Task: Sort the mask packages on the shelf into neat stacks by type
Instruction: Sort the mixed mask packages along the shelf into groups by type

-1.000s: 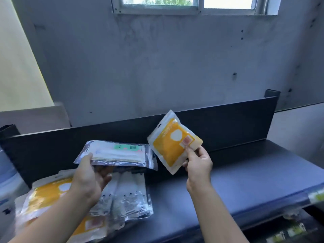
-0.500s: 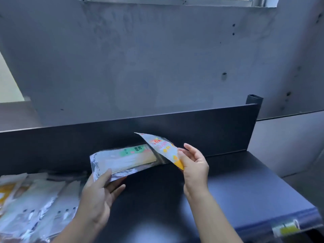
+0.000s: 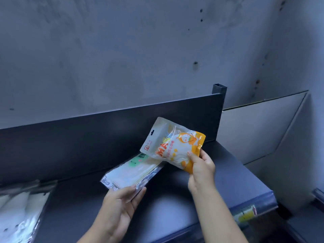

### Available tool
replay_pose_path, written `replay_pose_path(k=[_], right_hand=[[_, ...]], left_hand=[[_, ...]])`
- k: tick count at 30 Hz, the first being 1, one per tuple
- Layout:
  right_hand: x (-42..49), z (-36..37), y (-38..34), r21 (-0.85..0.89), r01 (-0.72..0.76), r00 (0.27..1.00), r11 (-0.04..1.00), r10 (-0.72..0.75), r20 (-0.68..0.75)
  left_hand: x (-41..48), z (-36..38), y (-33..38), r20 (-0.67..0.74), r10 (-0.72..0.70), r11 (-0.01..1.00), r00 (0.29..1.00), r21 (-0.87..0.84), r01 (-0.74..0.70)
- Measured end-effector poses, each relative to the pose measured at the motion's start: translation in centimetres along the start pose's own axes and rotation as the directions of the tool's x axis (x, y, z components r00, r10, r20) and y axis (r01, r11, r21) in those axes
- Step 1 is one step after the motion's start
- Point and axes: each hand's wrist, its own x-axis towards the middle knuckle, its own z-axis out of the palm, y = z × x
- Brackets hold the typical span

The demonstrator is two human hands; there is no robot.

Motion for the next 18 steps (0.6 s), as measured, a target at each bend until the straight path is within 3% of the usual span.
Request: replay_pose_path(k=[6, 14, 18], right_hand=[[5.6, -5.3, -3.9, 0.024, 0.017, 0.995, 1.0, -0.015, -0.096], [10.2, -11.0, -9.0, -0.017, -0.034, 0.991, 0.999, 0.031, -0.13], [10.4, -12.3, -9.7, -0.096, -0.065, 0.994, 0.993, 0.056, -0.091]], left_hand=[[1.2, 6.5, -6.6, -0.034, 0.008, 1.0, 0.999, -0.002, -0.008], [1.9, 15.0, -16.5, -0.389, 0.105, 0.977, 0.915, -0.132, -0.168], [2.5, 17.3, -19.0, -0.436, 0.047, 0.953, 0.899, -0.249, -0.171]])
